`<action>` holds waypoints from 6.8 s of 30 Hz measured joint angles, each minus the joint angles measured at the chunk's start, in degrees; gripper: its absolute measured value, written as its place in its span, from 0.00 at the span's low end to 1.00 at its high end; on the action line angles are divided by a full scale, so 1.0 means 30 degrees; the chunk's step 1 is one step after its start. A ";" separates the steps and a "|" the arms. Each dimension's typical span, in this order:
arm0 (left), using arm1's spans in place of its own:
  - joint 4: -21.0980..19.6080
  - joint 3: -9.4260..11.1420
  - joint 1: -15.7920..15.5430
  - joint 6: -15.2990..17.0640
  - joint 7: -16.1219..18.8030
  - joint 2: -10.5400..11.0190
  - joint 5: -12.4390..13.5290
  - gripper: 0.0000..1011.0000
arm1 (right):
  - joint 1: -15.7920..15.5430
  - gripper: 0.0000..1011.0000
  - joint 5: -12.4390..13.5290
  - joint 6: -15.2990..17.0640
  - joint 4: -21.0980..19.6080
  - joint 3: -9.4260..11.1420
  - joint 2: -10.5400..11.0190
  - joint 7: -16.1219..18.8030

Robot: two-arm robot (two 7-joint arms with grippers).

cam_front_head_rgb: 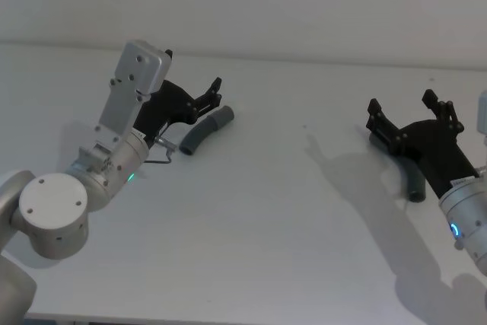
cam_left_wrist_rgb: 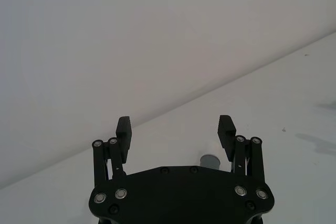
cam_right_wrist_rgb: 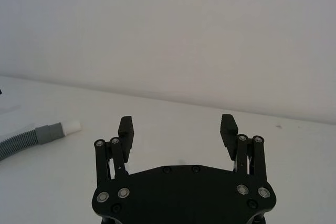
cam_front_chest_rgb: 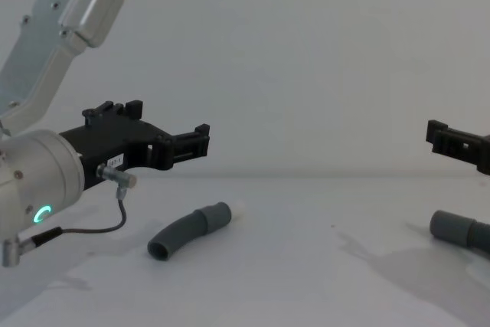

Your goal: Use both hands to pick up one end of the pipe from the table, align the ends, and insert them.

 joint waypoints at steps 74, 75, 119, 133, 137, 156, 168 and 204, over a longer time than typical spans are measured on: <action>-0.0881 0.0019 -0.0074 0.2423 0.0036 0.0219 0.0172 0.99 | 0.0000 0.99 0.0000 0.0002 0.0002 -0.0016 0.0001 0.0005; -0.1057 0.0018 -0.0100 0.2970 0.0026 0.0284 0.0177 0.99 | 0.0001 0.99 0.0001 0.0002 0.0001 -0.0015 0.0000 0.0006; -0.2917 -0.0452 -0.0942 0.9570 -0.1451 0.1726 -0.0061 0.99 | 0.0001 0.99 0.0000 0.0002 0.0002 -0.0016 0.0001 0.0005; -0.2079 0.0601 -0.2523 1.0920 -0.4273 0.2401 -0.0249 0.99 | 0.0002 0.99 0.0001 0.0002 0.0002 -0.0015 0.0001 0.0004; -0.1644 0.0953 -0.3053 1.1255 -0.4866 0.2534 -0.0114 0.99 | 0.0000 0.99 0.0000 0.0002 0.0001 -0.0016 0.0000 0.0004; 0.0499 0.1875 -0.4412 1.1211 -0.6053 0.1656 0.0378 0.99 | 0.0001 0.99 0.0000 0.0002 0.0002 -0.0015 0.0001 0.0004; 0.1617 0.1602 -0.4476 1.1124 -0.5851 0.0345 0.0075 0.99 | 0.0001 0.99 0.0001 0.0002 0.0003 -0.0015 0.0001 0.0004; 0.3751 0.0984 -0.5062 1.2124 -0.5662 -0.1467 -0.0190 0.87 | 0.0001 0.99 0.0000 0.0002 0.0002 -0.0015 0.0000 0.0004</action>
